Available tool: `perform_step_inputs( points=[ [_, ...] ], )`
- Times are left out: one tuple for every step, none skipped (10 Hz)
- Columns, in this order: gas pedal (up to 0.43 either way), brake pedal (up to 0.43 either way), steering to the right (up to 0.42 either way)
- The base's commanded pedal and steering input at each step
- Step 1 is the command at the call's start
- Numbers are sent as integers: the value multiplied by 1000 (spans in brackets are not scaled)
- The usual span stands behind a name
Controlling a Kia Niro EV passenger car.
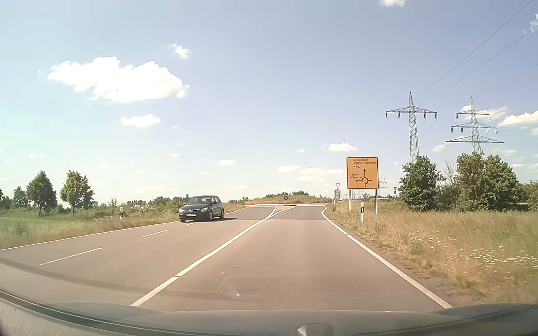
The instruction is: Follow the waypoints while adhering to traffic rules and regulations
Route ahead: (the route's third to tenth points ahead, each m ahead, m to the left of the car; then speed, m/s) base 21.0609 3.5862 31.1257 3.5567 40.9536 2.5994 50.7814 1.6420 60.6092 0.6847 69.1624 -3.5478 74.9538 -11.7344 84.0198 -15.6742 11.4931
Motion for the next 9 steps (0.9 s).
perform_step_inputs(
  points=[
    [209, 30, 12],
    [177, 30, 11],
    [150, 30, 12],
    [118, 30, 11],
    [98, 30, 12],
    [59, 30, 11],
    [39, 30, 11],
    [20, 30, 11],
    [0, 30, 11]
  ],
)
